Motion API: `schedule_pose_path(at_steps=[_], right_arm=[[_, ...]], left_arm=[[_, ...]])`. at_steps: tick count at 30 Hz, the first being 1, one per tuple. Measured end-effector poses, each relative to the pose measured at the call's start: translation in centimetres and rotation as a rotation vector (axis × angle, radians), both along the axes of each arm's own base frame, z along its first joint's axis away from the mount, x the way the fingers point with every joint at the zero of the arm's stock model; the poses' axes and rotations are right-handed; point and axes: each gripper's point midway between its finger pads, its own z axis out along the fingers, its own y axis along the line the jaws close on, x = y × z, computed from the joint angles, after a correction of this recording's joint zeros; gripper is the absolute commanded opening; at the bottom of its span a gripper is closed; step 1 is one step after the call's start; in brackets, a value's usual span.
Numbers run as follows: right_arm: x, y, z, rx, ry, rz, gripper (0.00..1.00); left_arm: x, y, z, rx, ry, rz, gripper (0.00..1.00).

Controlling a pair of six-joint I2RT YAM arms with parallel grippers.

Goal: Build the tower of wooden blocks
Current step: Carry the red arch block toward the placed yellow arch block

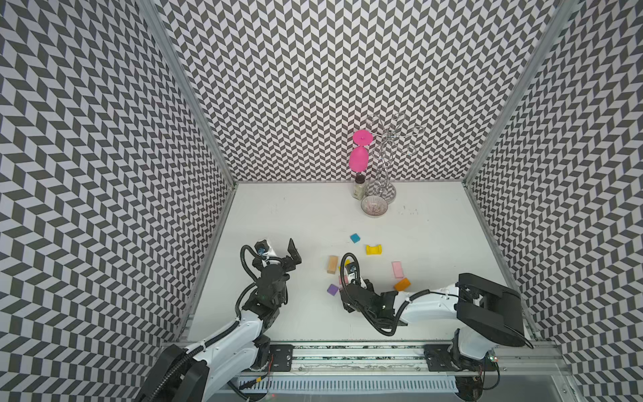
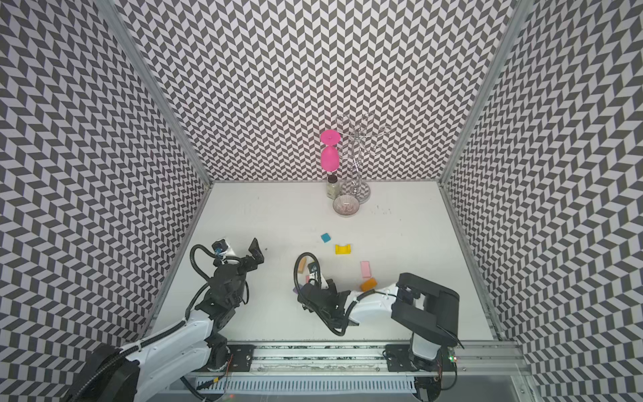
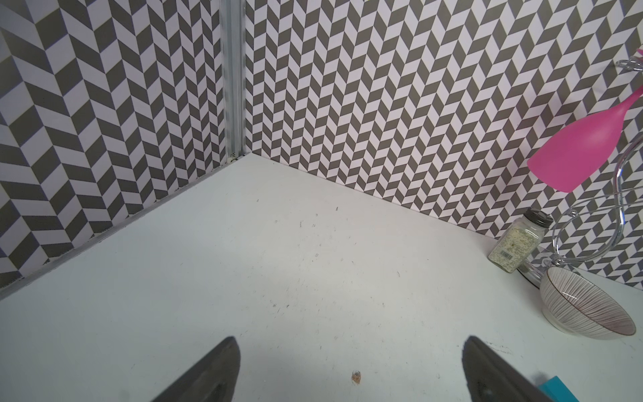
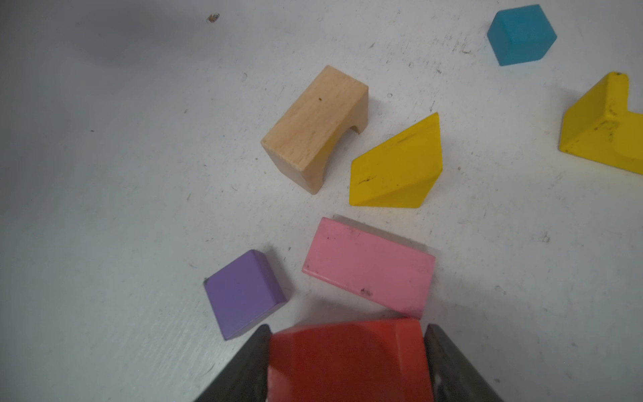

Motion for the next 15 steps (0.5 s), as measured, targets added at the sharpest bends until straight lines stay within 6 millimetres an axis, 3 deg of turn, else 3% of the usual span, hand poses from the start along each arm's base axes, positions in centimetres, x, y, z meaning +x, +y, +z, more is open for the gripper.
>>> schedule_pose_path(at_steps=[8, 15], right_arm=[[0.2, -1.4, 0.3, 0.006, -0.020, -0.049, 0.51], [1.5, -4.2, 2.0, 0.046, -0.051, -0.178, 0.41]], left_arm=[[0.0, 0.0, 0.0, 0.000, 0.001, 0.000, 1.00], [0.0, -0.1, -0.1, 0.001, 0.004, -0.004, 1.00]])
